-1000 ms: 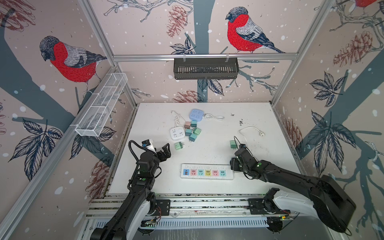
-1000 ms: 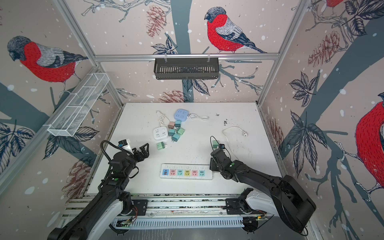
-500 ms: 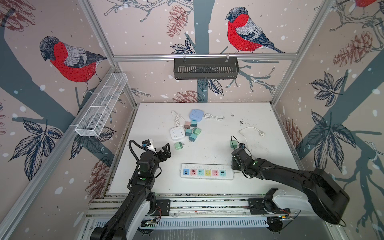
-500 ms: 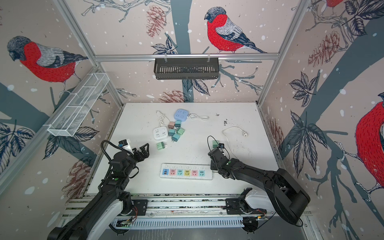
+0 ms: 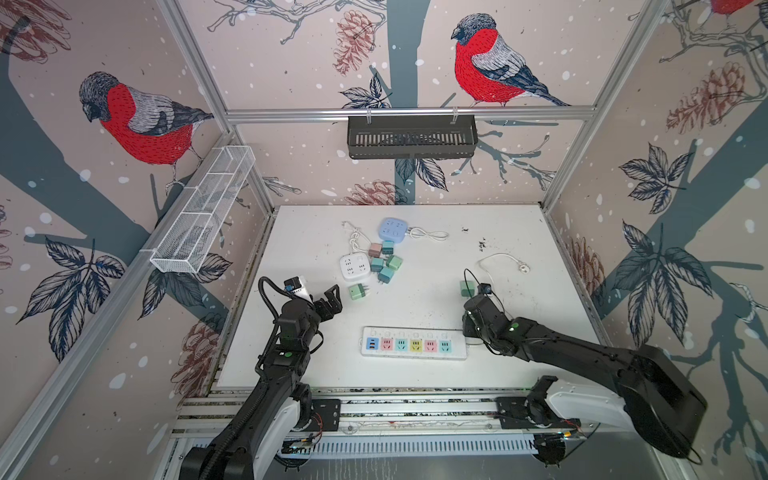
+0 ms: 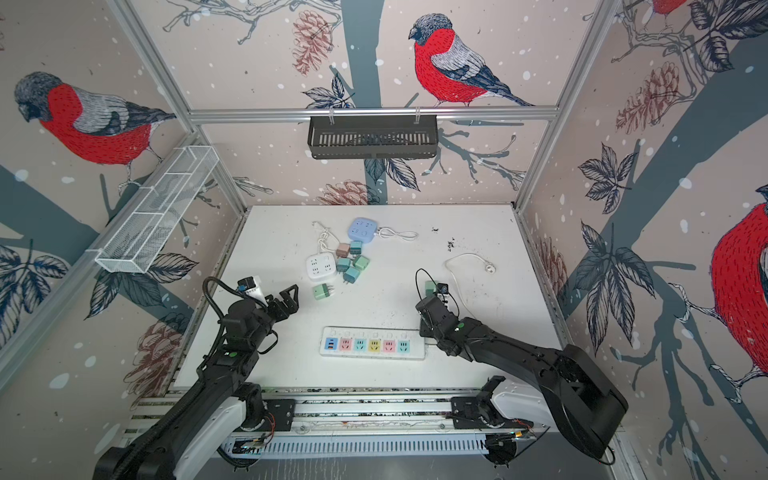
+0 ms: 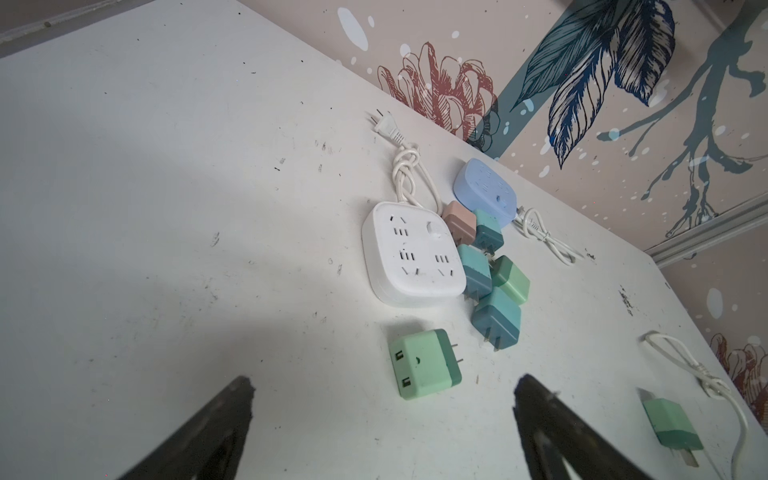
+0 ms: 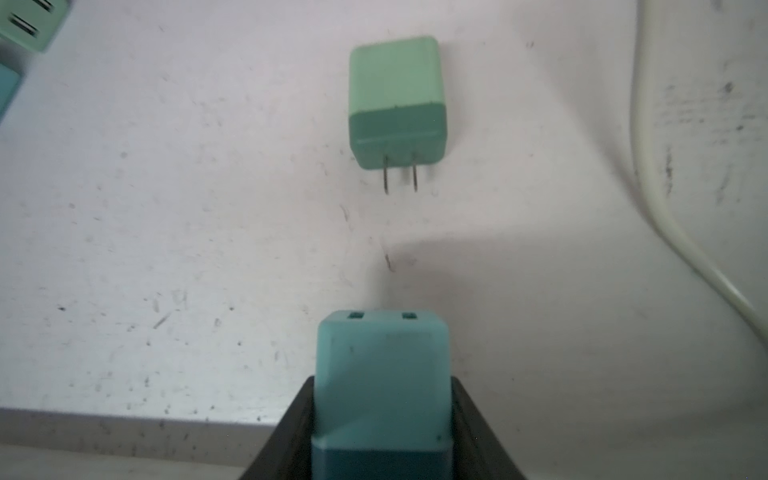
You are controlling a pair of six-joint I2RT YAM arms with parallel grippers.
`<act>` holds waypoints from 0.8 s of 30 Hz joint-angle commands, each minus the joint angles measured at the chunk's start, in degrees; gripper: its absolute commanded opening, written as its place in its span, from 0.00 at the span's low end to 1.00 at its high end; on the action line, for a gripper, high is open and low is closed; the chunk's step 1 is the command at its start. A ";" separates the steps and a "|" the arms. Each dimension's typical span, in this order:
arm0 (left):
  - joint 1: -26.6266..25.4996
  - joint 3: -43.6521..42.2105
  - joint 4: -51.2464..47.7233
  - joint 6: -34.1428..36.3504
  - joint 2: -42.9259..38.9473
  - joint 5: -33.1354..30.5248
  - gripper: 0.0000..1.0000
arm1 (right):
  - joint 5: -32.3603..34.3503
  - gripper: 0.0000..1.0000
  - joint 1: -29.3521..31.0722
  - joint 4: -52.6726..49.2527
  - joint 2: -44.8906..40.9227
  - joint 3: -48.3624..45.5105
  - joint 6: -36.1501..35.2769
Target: Insert the plug
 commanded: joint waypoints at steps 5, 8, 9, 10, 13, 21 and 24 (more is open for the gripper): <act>0.04 6.16 -6.27 -5.28 -3.10 -0.95 0.98 | 10.31 0.32 5.63 1.00 -7.65 4.61 -3.70; 0.04 7.74 -8.42 -4.96 -7.18 1.03 0.98 | 13.08 0.28 7.95 2.13 -8.54 6.18 -7.06; 0.05 7.89 -8.25 -5.50 -8.52 2.15 0.98 | 14.38 0.26 8.89 3.36 -8.67 6.36 -8.19; 0.04 7.85 -7.75 -5.68 -9.63 3.33 0.98 | 15.34 0.25 9.69 4.55 -8.81 6.41 -9.39; -0.04 8.23 -5.31 -5.34 -12.05 9.83 0.98 | 17.75 0.24 13.59 9.58 -9.23 6.71 -14.68; -3.09 15.04 -1.54 -4.08 -7.32 27.94 0.80 | 25.66 0.15 23.75 27.82 -11.37 3.28 -33.30; -11.45 19.12 -5.33 0.40 -4.26 24.31 0.79 | 25.13 0.09 24.71 33.94 -12.24 1.52 -39.19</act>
